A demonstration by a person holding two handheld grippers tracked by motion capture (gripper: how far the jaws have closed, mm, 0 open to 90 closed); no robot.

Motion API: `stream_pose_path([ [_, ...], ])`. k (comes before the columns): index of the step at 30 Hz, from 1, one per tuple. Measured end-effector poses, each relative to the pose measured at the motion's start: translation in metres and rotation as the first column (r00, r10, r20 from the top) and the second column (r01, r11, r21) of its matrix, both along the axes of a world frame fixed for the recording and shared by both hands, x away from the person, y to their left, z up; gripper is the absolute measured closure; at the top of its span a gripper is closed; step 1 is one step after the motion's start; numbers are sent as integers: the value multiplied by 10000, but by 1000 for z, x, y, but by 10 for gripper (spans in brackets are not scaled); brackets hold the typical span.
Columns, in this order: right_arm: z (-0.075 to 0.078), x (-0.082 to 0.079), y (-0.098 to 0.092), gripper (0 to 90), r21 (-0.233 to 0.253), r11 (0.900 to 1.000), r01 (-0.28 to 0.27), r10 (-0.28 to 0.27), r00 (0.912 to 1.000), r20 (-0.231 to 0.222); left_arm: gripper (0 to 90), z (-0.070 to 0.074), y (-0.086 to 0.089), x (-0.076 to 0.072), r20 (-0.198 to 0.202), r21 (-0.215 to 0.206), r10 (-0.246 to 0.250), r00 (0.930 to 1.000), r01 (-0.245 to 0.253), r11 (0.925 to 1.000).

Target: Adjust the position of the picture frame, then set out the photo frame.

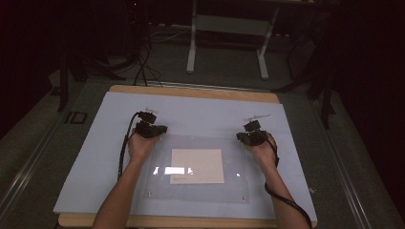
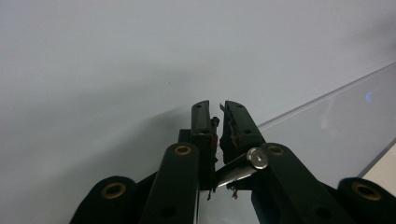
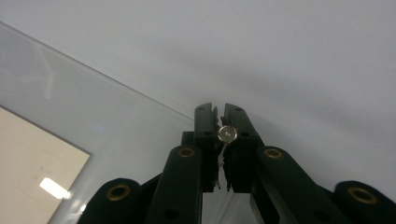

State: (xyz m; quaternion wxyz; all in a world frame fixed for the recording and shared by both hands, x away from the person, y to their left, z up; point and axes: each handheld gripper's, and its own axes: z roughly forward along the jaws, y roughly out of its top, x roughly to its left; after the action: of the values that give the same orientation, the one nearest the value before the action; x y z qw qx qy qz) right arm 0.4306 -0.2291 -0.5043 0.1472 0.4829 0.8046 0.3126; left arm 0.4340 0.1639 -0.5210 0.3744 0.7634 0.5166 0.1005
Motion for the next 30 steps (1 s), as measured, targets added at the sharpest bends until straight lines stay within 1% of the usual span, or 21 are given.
stream_pose_path([
  [1,0,0,0,848,13,10000,-51,51,10000,11,830,0,1,-2,37,137,-46,10000,45,9999],
  [2,0,0,2,847,56,9999,-117,117,9999,1,830,0,3,-4,34,21,-43,10000,43,10000],
  [7,0,-1,3,846,45,10000,-61,61,10000,-30,829,-1,4,-4,17,-92,-36,10000,36,10000],
  [9,0,-2,3,846,12,9999,-157,157,9999,10,828,-1,4,-4,31,-173,-10,10000,10,9999],
  [12,-1,-2,2,844,46,9998,-209,209,9998,53,824,-3,6,-5,57,-409,-25,10000,27,9992],
  [16,-2,-3,1,840,153,9996,-251,249,9996,126,818,-3,7,-5,56,-410,-39,10000,41,9991],
  [17,-3,-3,0,836,238,9994,-253,250,9996,159,800,-3,7,-5,69,-386,-26,10000,28,9992],
  [18,-3,-3,0,833,269,9993,-265,261,9995,182,771,-2,9,-7,208,-540,37,9998,-25,9985],
  [20,-3,-3,-1,822,329,9991,-255,247,9994,233,719,0,13,-9,337,-746,35,9994,-10,9972],
  [22,-4,-4,-1,770,431,9988,-251,237,9992,329,666,2,16,-12,460,-695,39,9989,-7,9976],
  [24,-4,-6,-2,727,492,9979,-419,396,9981,464,630,4,21,-16,611,-763,4,9981,43,9971],
  [25,-4,-6,-2,727,492,9979,-419,396,9981,464,619,4,21,-16,611,-763,4,9981,43,9971],
  [26,-3,-7,-2,709,428,9977,-518,493,9972,561,619,5,23,-19,687,-805,10,9976,45,9967],
  [27,-2,-9,-2,691,367,9975,-598,572,9961,676,607,6,26,-22,837,-1065,6,9965,83,9943],
  [28,-1,-12,-3,653,350,9968,-725,694,9941,830,574,6,26,-22,837,-1065,6,9965,83,9943],
  [29,0,-14,-3,635,346,9960,-823,786,9922,970,562,7,32,-29,1099,-1358,69,9939,81,9907],
  [30,1,-16,-4,617,312,9952,-925,885,9899,1104,548,7,34,-32,1240,-1441,87,9922,93,9895],
])
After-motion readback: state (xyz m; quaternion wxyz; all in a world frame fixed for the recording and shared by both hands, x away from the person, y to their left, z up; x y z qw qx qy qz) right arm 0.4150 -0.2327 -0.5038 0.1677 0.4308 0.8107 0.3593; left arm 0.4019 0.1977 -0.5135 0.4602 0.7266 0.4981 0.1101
